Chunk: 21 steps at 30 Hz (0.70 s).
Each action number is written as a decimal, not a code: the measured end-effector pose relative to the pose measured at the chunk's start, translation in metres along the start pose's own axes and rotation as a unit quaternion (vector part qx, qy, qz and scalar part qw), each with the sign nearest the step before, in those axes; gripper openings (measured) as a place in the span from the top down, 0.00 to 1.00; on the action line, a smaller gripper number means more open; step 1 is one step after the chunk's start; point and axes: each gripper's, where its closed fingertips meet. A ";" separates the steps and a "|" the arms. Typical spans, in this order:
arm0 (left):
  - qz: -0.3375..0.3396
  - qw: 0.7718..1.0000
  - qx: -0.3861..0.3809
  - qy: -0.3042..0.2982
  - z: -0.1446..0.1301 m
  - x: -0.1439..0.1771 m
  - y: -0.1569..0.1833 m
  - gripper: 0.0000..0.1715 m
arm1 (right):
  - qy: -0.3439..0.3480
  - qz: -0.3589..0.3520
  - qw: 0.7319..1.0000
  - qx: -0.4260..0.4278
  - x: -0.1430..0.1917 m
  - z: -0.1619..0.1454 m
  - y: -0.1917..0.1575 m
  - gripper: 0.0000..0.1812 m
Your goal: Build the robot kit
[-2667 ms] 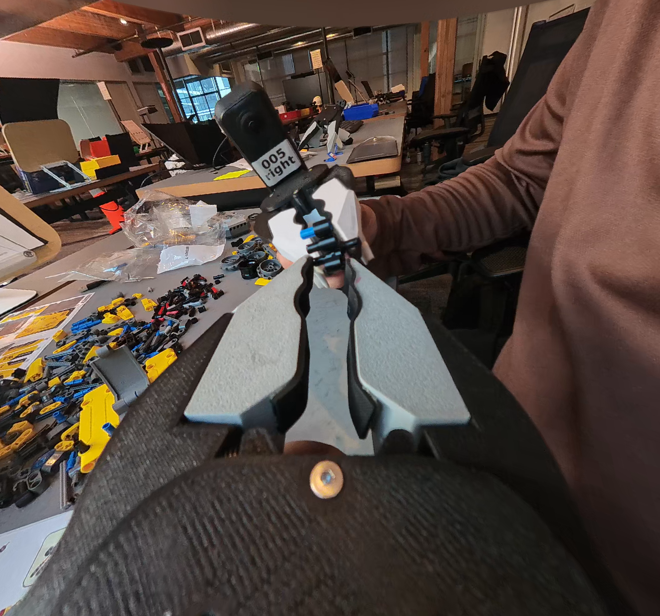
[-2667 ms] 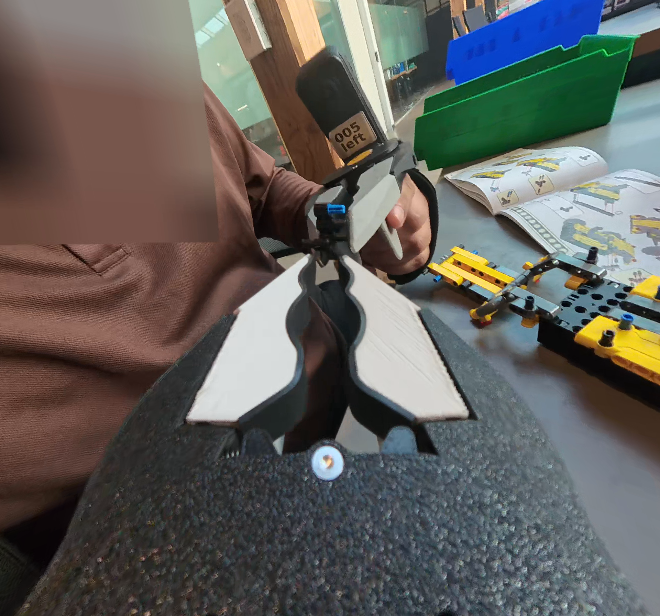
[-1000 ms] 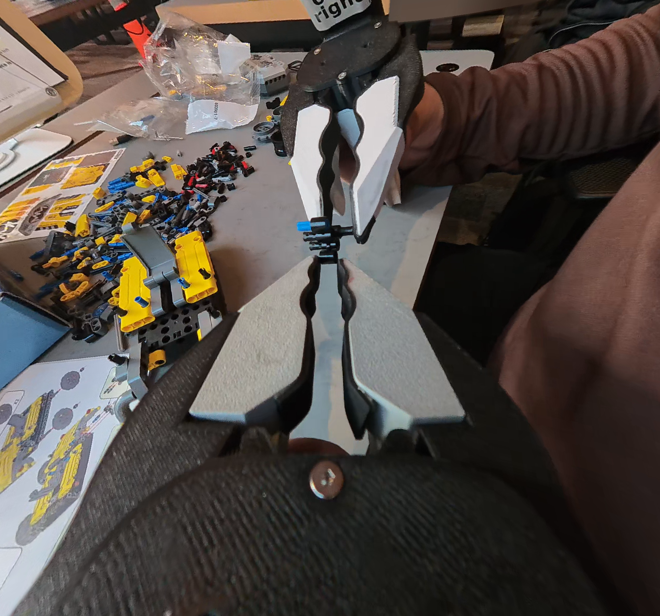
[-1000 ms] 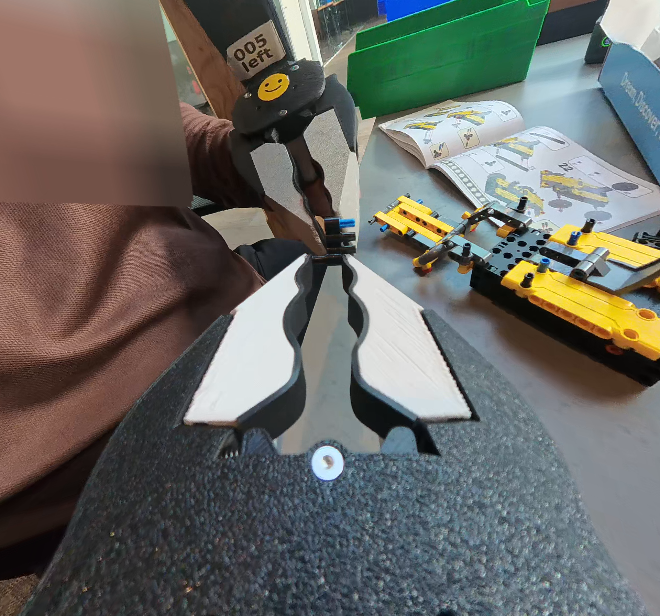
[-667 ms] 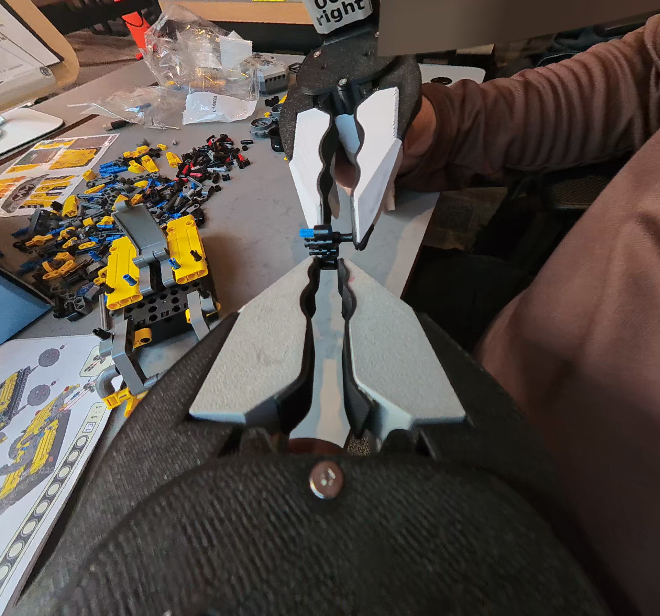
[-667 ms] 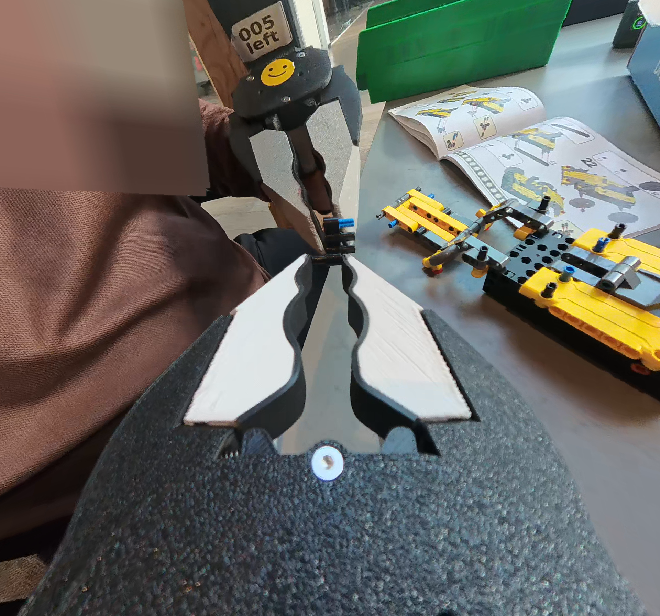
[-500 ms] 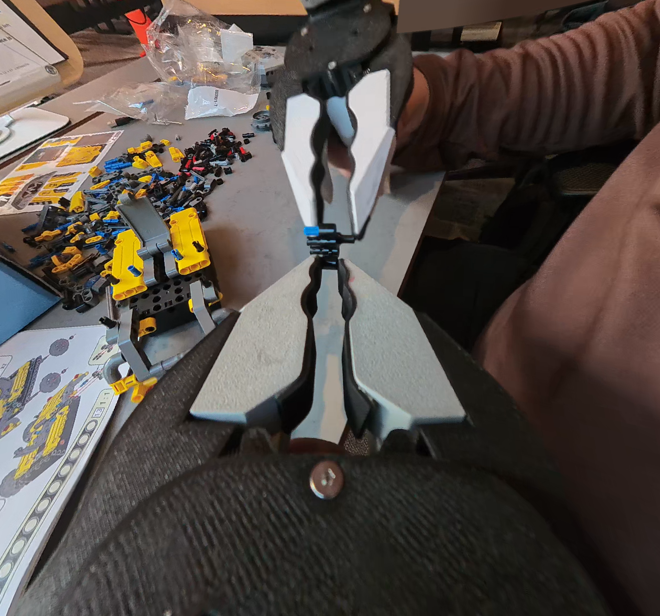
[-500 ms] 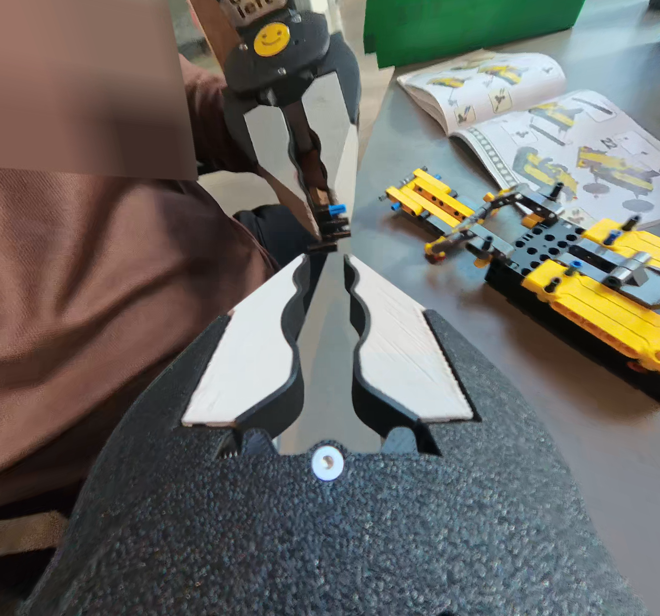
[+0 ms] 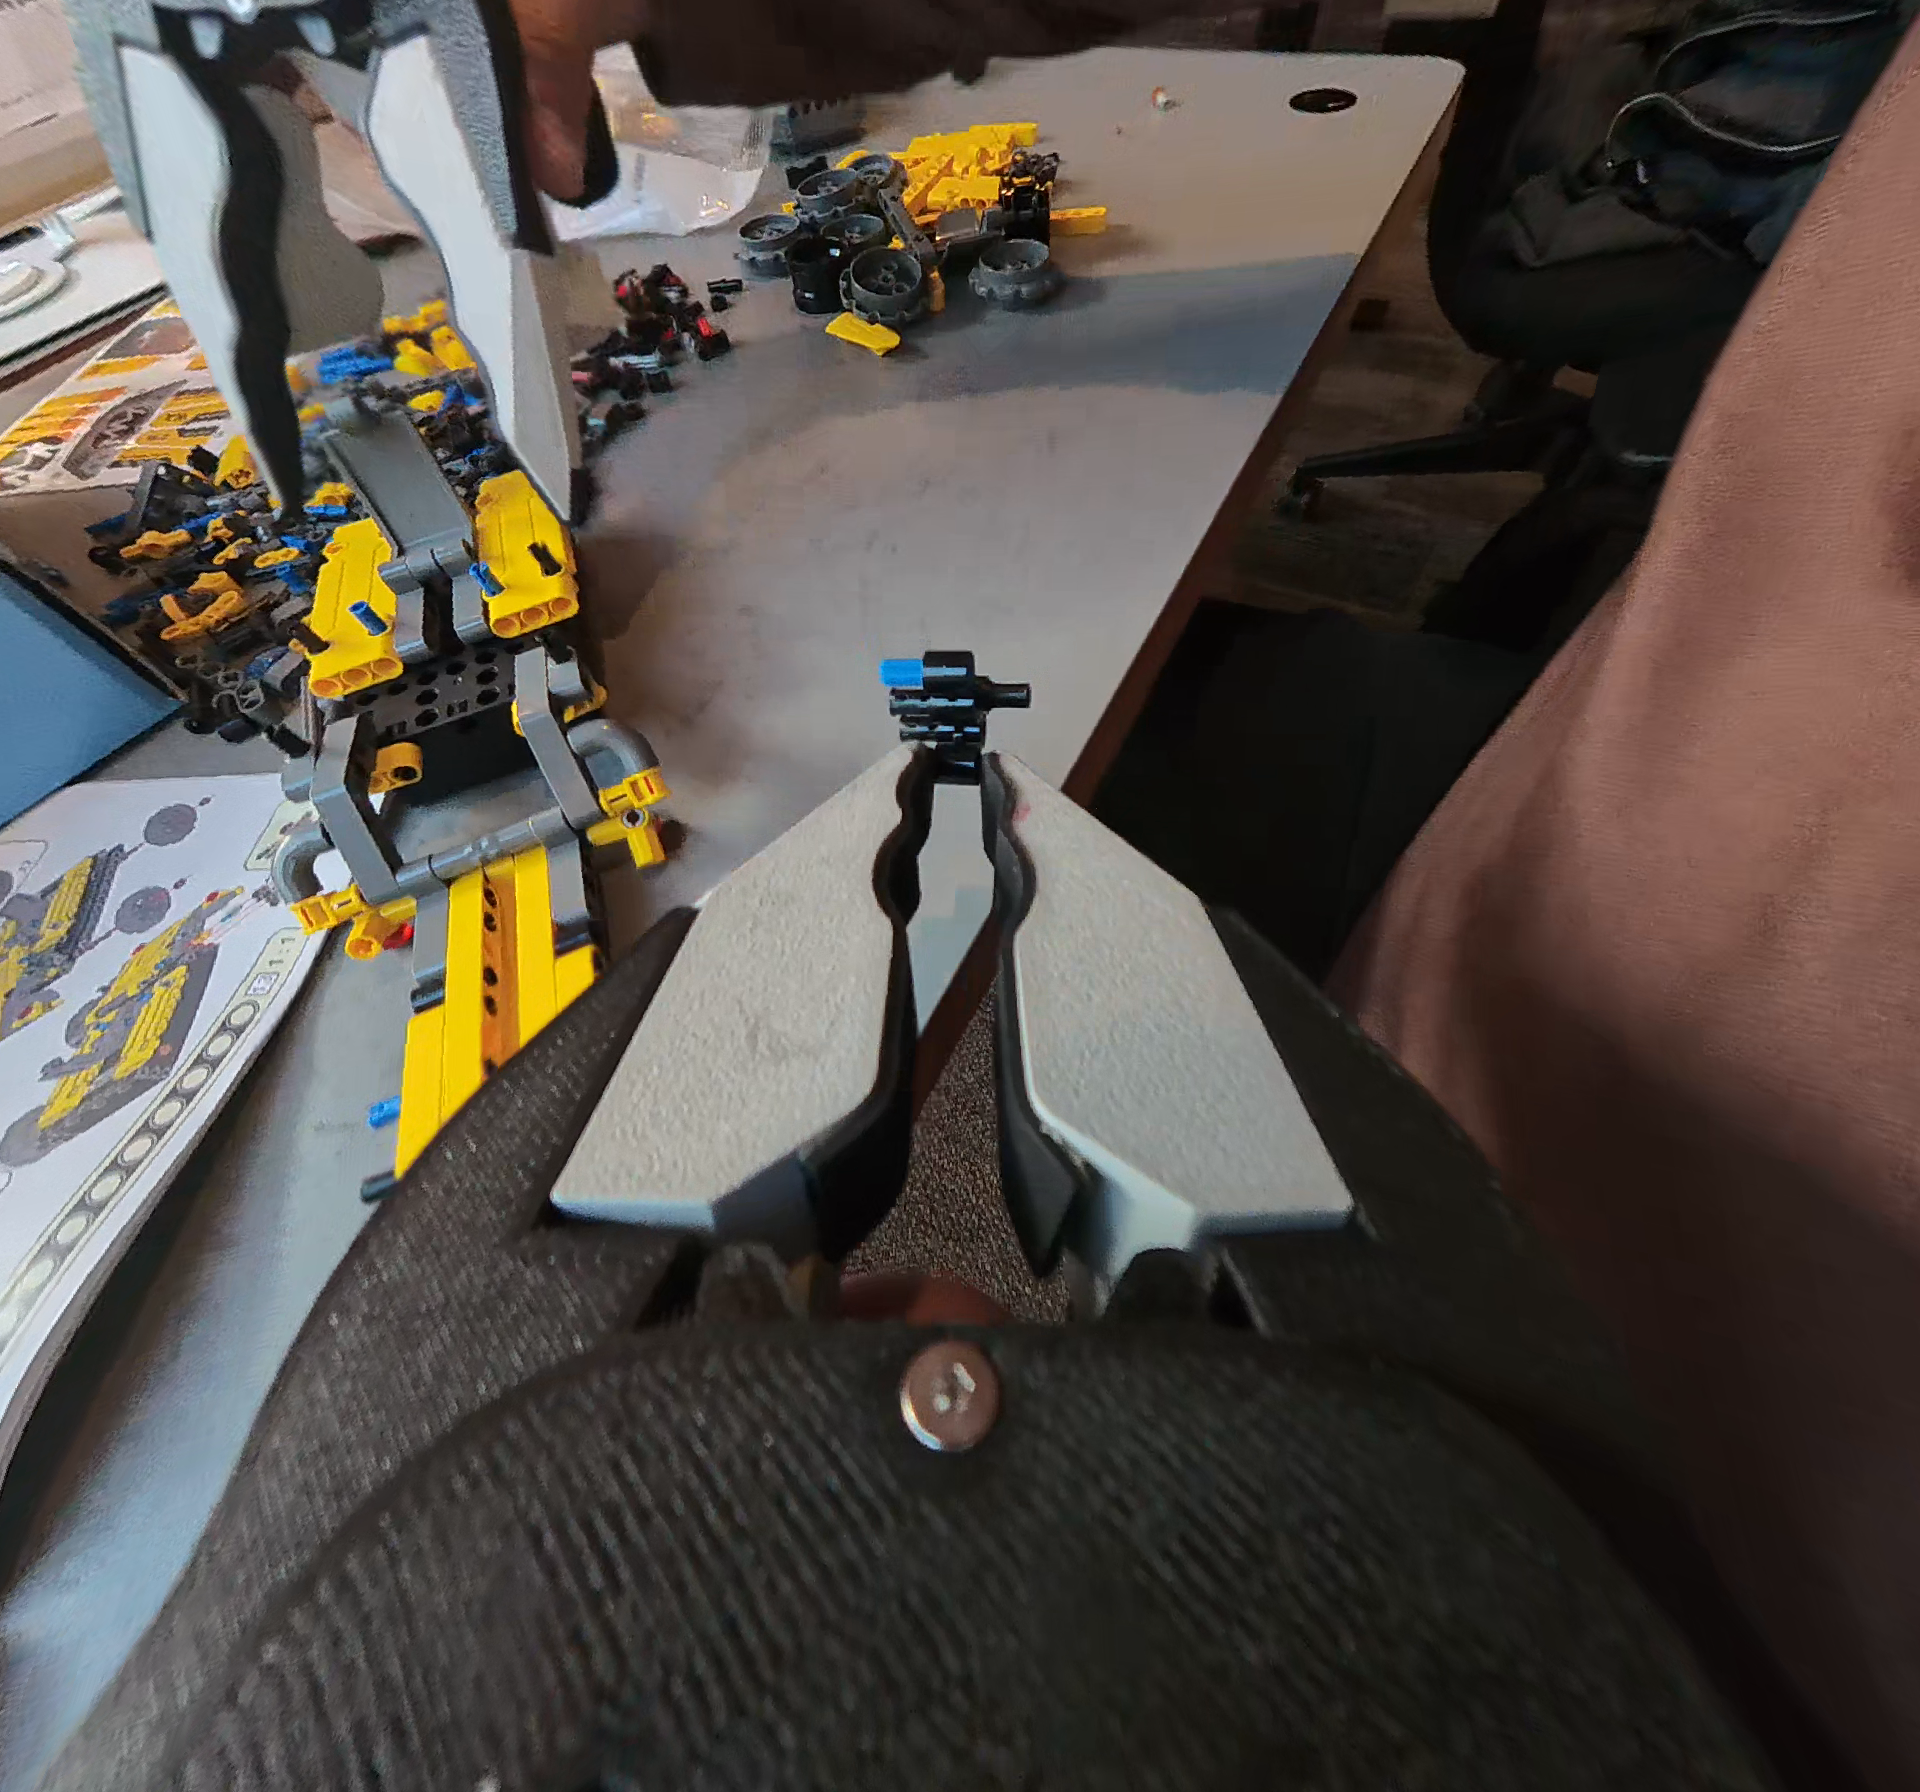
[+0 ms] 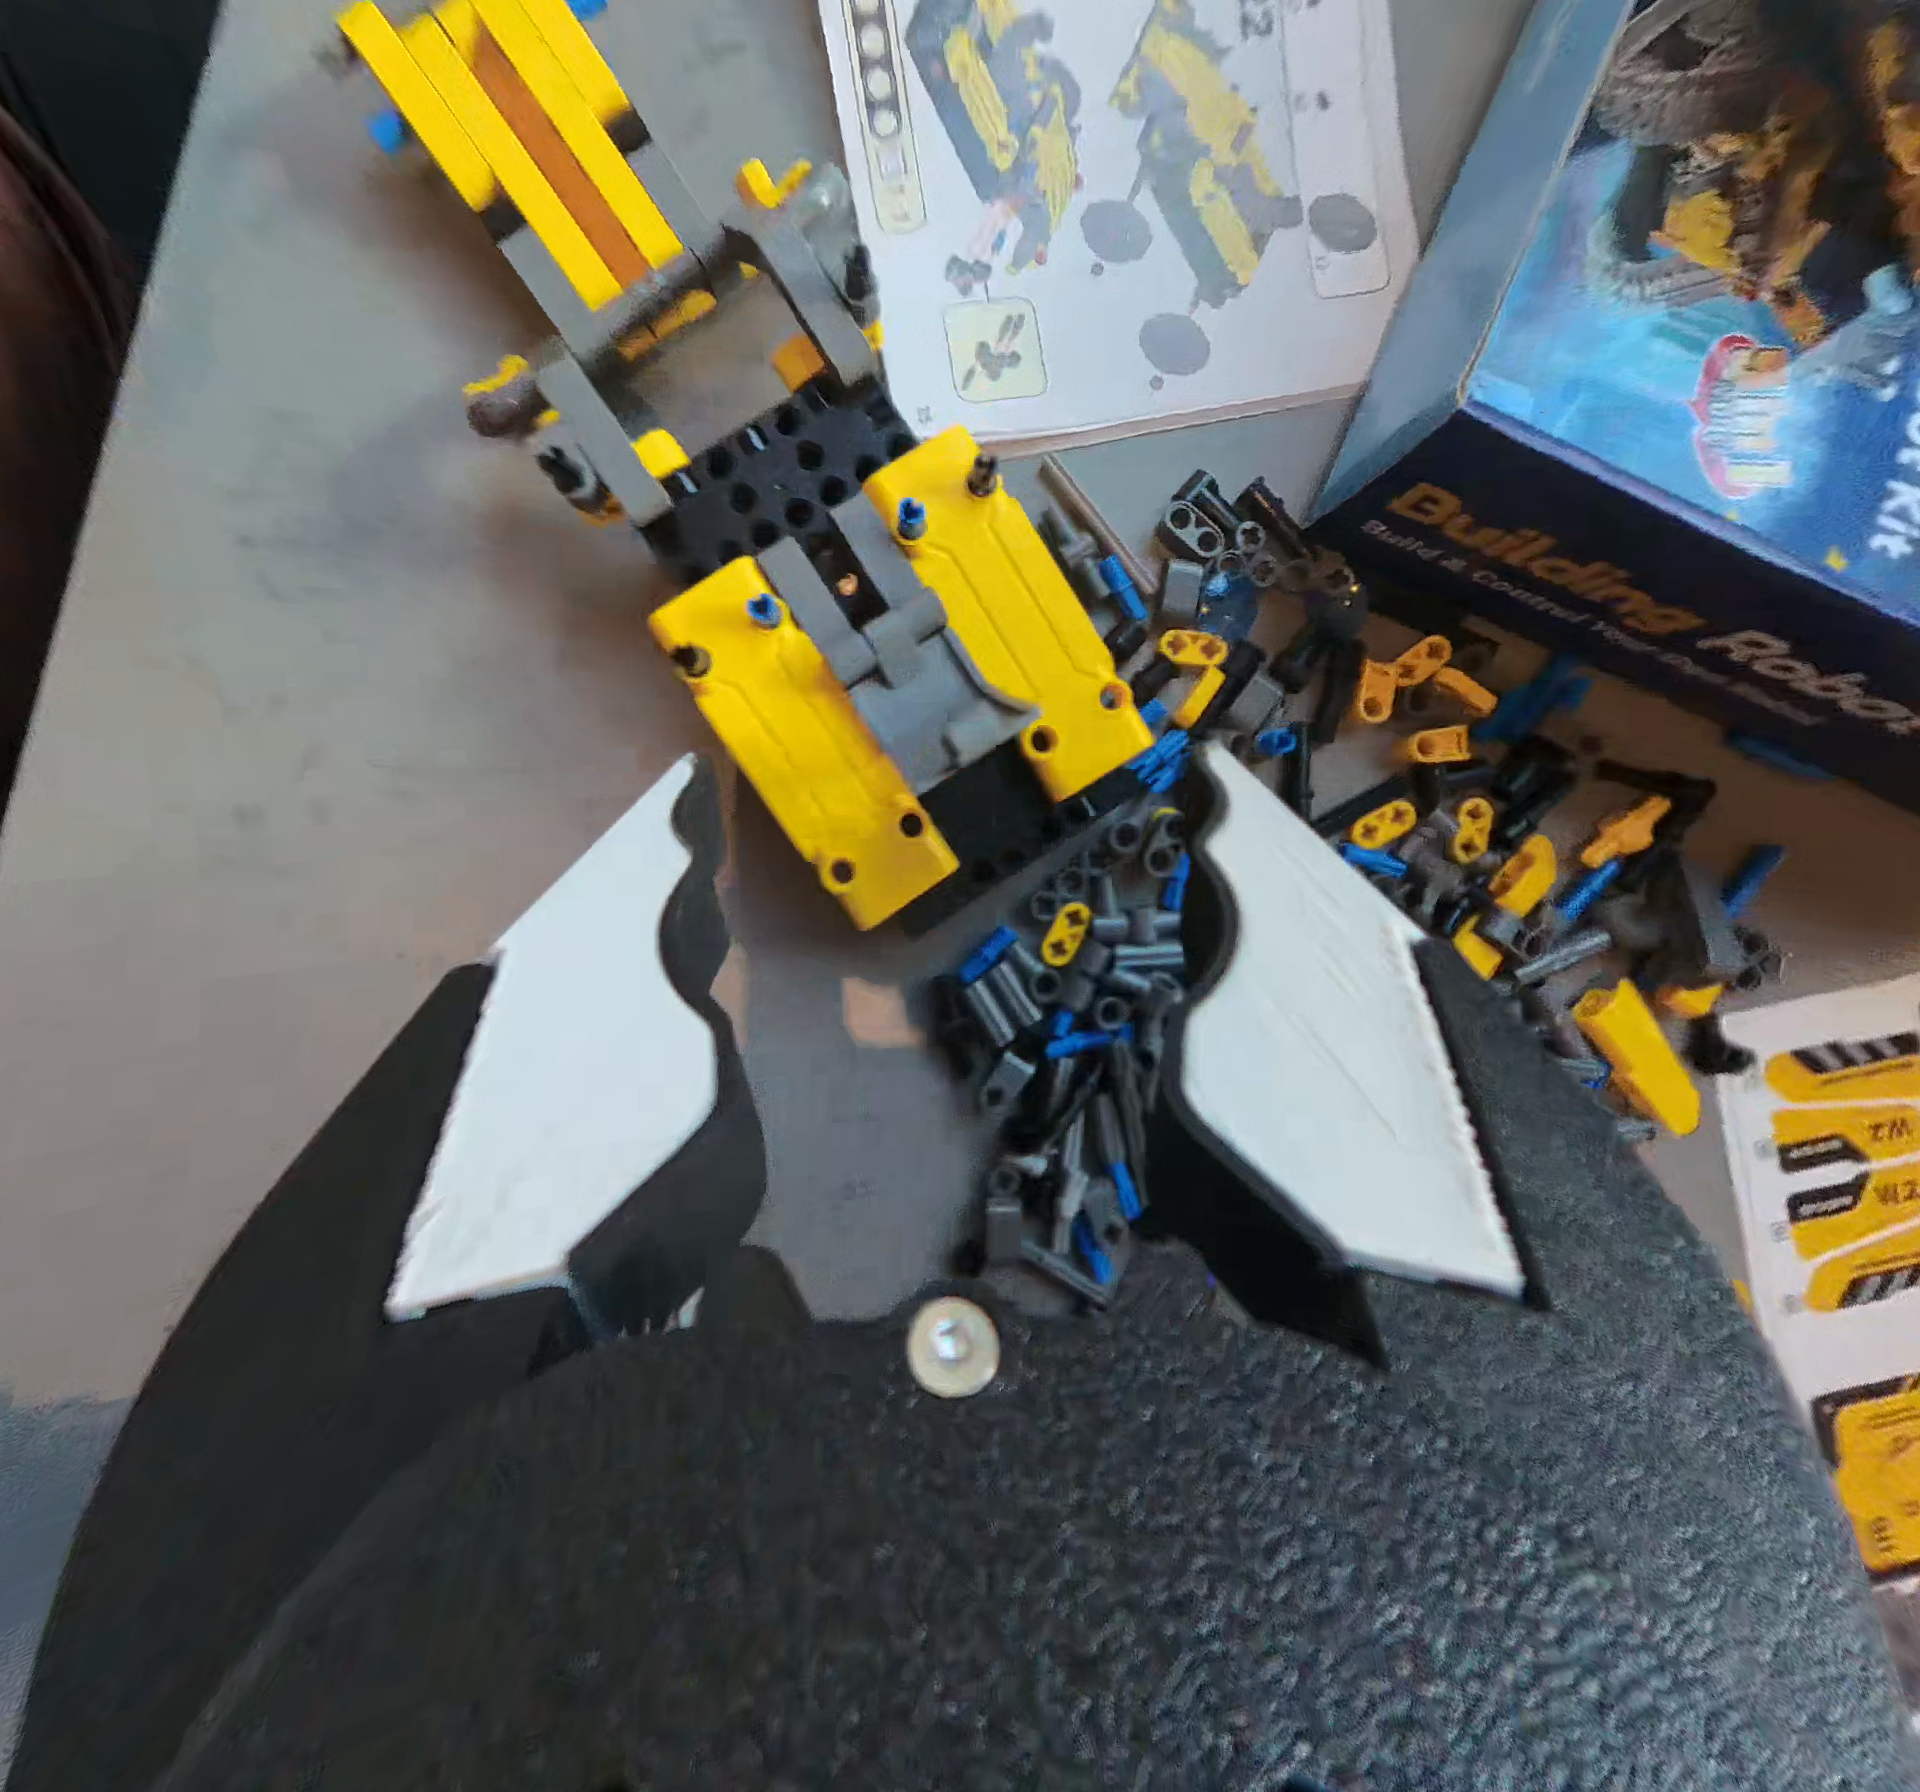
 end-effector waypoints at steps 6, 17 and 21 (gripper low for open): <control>0.015 1.000 0.014 -0.013 -0.016 0.010 0.008 0.96 | -0.109 0.053 0.993 0.012 -0.021 -0.016 -0.007 0.50; 0.020 0.996 -0.078 -0.043 -0.017 -0.003 -0.022 0.96 | 0.048 -0.111 0.989 -0.088 0.048 -0.040 -0.064 0.60; 0.023 0.990 -0.129 -0.043 -0.006 -0.018 -0.022 0.96 | 0.211 -0.047 0.975 -0.044 0.058 0.002 -0.146 0.88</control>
Point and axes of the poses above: each gripper's, where its closed fingertips meet, x back along the fingers, z out of its top, y = z × x across the jaws, and after that the axes turned 13 degrees about -x, right-handed
